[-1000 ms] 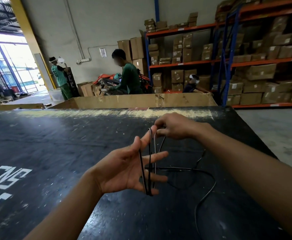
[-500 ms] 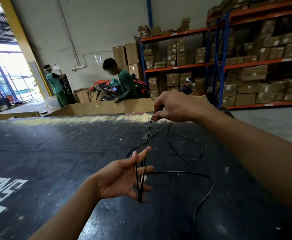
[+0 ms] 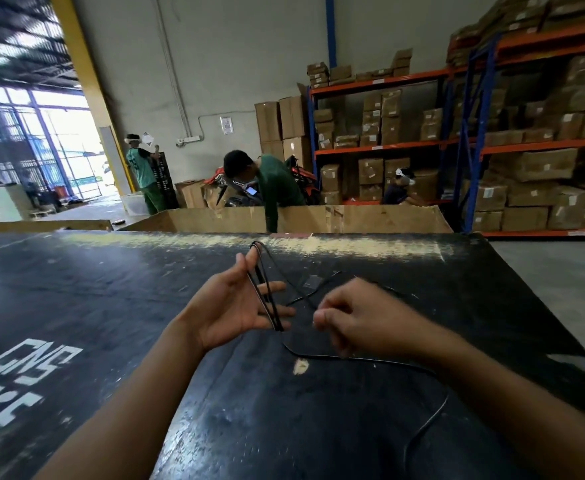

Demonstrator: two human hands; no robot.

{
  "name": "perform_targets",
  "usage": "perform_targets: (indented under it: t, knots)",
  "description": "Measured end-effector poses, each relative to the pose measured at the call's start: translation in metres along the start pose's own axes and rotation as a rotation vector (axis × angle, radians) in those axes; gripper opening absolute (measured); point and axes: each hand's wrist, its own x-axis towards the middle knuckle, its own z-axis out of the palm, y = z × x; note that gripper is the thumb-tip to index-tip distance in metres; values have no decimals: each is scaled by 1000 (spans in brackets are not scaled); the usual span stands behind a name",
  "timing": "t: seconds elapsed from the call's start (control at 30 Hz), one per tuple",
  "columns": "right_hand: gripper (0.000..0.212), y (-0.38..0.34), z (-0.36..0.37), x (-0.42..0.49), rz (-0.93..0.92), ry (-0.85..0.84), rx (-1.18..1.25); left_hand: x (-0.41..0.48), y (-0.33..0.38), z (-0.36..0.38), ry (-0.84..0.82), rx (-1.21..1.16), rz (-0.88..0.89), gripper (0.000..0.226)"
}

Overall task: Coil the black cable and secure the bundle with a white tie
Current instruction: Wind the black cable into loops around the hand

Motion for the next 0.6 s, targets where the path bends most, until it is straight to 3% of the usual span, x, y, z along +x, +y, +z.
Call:
perform_targets:
  t: [0.23, 0.6]
  knots:
    - [25, 30, 52, -14, 19, -116, 169, -2, 2, 16, -45, -96, 69, 42]
    - [23, 38, 68, -15, -50, -253, 374, -12, 2, 26, -108, -107, 73, 41]
